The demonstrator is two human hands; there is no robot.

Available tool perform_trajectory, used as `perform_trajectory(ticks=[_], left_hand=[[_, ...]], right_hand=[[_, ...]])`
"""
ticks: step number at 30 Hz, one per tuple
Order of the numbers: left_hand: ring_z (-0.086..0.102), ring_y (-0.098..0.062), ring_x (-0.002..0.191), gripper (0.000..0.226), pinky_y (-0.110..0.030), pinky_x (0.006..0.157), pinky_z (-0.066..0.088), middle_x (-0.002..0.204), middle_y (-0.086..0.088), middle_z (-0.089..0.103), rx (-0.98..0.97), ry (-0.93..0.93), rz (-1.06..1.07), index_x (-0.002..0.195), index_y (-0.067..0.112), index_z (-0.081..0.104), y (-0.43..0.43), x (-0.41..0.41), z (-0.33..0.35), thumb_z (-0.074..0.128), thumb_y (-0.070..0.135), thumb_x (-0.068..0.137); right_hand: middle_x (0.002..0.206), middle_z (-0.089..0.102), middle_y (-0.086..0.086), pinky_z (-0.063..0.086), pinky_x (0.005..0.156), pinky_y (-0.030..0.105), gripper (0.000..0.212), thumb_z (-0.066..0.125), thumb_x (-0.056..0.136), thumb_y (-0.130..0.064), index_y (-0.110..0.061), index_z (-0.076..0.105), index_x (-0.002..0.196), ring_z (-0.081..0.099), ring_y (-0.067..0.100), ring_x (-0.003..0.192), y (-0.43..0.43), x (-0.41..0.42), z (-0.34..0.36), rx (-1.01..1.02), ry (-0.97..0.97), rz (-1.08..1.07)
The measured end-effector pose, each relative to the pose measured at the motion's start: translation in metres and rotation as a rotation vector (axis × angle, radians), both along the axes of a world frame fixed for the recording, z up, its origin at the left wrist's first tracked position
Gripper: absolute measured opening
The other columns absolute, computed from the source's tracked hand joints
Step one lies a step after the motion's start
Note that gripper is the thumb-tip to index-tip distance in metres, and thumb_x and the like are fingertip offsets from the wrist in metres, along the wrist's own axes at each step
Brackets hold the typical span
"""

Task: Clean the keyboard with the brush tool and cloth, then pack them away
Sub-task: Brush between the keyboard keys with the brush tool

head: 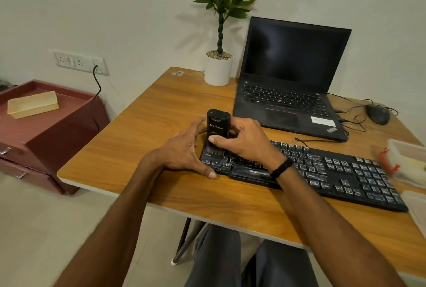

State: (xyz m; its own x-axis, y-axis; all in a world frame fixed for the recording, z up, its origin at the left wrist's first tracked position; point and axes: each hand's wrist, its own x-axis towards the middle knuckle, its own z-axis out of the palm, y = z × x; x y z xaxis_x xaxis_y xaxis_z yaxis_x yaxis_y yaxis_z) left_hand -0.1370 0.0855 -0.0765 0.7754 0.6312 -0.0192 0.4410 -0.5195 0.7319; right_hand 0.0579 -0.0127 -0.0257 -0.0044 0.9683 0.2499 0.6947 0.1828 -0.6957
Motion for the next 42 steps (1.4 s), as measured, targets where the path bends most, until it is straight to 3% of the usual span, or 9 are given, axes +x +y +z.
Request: perform_trajectory(ticks=[3, 6, 10, 13, 17, 23, 29, 33, 42], left_hand=[[0.041, -0.018, 0.142, 0.149, -0.054, 0.116, 0.037, 0.154, 0.011, 0.043, -0.005, 0.001, -0.001, 0.157, 0.045, 0.007, 0.001, 0.0, -0.002, 0.095, 0.073, 0.04], [0.037, -0.015, 0.147, 0.153, -0.054, 0.119, 0.034, 0.159, 0.017, 0.038, -0.024, -0.006, -0.013, 0.156, 0.051, -0.002, 0.003, -0.001, -0.005, 0.096, 0.072, 0.04], [0.043, -0.015, 0.14, 0.149, -0.052, 0.116, 0.038, 0.152, 0.014, 0.045, 0.031, -0.016, -0.013, 0.157, 0.041, 0.008, 0.001, -0.001, -0.003, 0.094, 0.074, 0.041], [0.046, -0.021, 0.136, 0.147, -0.052, 0.113, 0.041, 0.149, 0.011, 0.047, 0.033, -0.009, -0.012, 0.157, 0.041, 0.008, 0.001, 0.0, -0.003, 0.095, 0.071, 0.042], [0.04, -0.014, 0.142, 0.149, -0.05, 0.119, 0.035, 0.154, 0.014, 0.041, 0.047, -0.002, -0.02, 0.158, 0.038, 0.007, 0.002, 0.0, -0.003, 0.092, 0.075, 0.042], [0.038, -0.017, 0.145, 0.153, -0.05, 0.121, 0.032, 0.158, 0.012, 0.039, 0.032, 0.007, -0.009, 0.159, 0.043, 0.0, 0.002, 0.0, -0.004, 0.092, 0.076, 0.041], [0.038, -0.015, 0.146, 0.152, -0.054, 0.118, 0.034, 0.158, 0.018, 0.04, 0.018, -0.008, -0.007, 0.157, 0.051, -0.001, 0.005, 0.0, -0.008, 0.093, 0.076, 0.04], [0.038, -0.013, 0.146, 0.149, -0.053, 0.119, 0.032, 0.159, 0.019, 0.039, 0.053, -0.014, 0.017, 0.157, 0.05, -0.001, 0.003, 0.0, -0.008, 0.09, 0.078, 0.042], [0.03, -0.015, 0.151, 0.148, -0.052, 0.123, 0.029, 0.165, 0.012, 0.03, -0.027, 0.015, -0.01, 0.156, 0.048, 0.0, 0.023, 0.015, 0.0, 0.094, 0.071, 0.045]], right_hand=[[0.1, 0.076, -0.008, 0.058, 0.081, 0.028, 0.036, 0.081, 0.08, -0.034, -0.021, 0.071, 0.112, 0.071, 0.003, 0.093, -0.005, -0.002, -0.005, -0.073, 0.112, 0.095], [0.1, 0.076, -0.006, 0.06, 0.082, 0.041, 0.04, 0.078, 0.078, -0.045, -0.023, 0.071, 0.111, 0.071, 0.008, 0.093, -0.001, 0.0, -0.008, 0.03, 0.098, -0.021], [0.1, 0.076, -0.002, 0.06, 0.083, 0.036, 0.034, 0.081, 0.081, -0.029, -0.015, 0.072, 0.11, 0.073, 0.011, 0.093, -0.007, -0.008, -0.008, -0.068, 0.187, 0.113], [0.102, 0.075, -0.008, 0.059, 0.085, 0.04, 0.036, 0.079, 0.081, -0.038, -0.022, 0.072, 0.112, 0.071, 0.005, 0.095, -0.005, -0.01, -0.011, 0.017, 0.14, 0.024], [0.103, 0.076, -0.001, 0.059, 0.085, 0.039, 0.035, 0.08, 0.082, -0.028, -0.014, 0.071, 0.113, 0.072, 0.01, 0.096, -0.01, -0.009, -0.01, -0.094, 0.205, 0.101], [0.108, 0.074, -0.008, 0.059, 0.088, 0.036, 0.041, 0.079, 0.08, -0.04, -0.023, 0.071, 0.116, 0.069, 0.002, 0.099, -0.011, -0.005, -0.007, -0.052, 0.104, 0.066], [0.106, 0.075, -0.009, 0.059, 0.085, 0.037, 0.037, 0.08, 0.081, -0.035, -0.024, 0.071, 0.115, 0.07, 0.003, 0.097, -0.011, -0.001, -0.006, 0.0, 0.156, 0.02], [0.107, 0.071, -0.01, 0.059, 0.082, 0.029, 0.044, 0.079, 0.082, -0.027, -0.04, 0.056, 0.118, 0.07, 0.004, 0.098, -0.009, -0.001, -0.004, -0.051, 0.206, 0.061], [0.118, 0.066, -0.01, 0.059, 0.088, 0.04, 0.058, 0.076, 0.08, -0.043, -0.037, 0.049, 0.131, 0.066, 0.008, 0.106, 0.011, 0.01, -0.002, -0.03, 0.099, 0.062]])
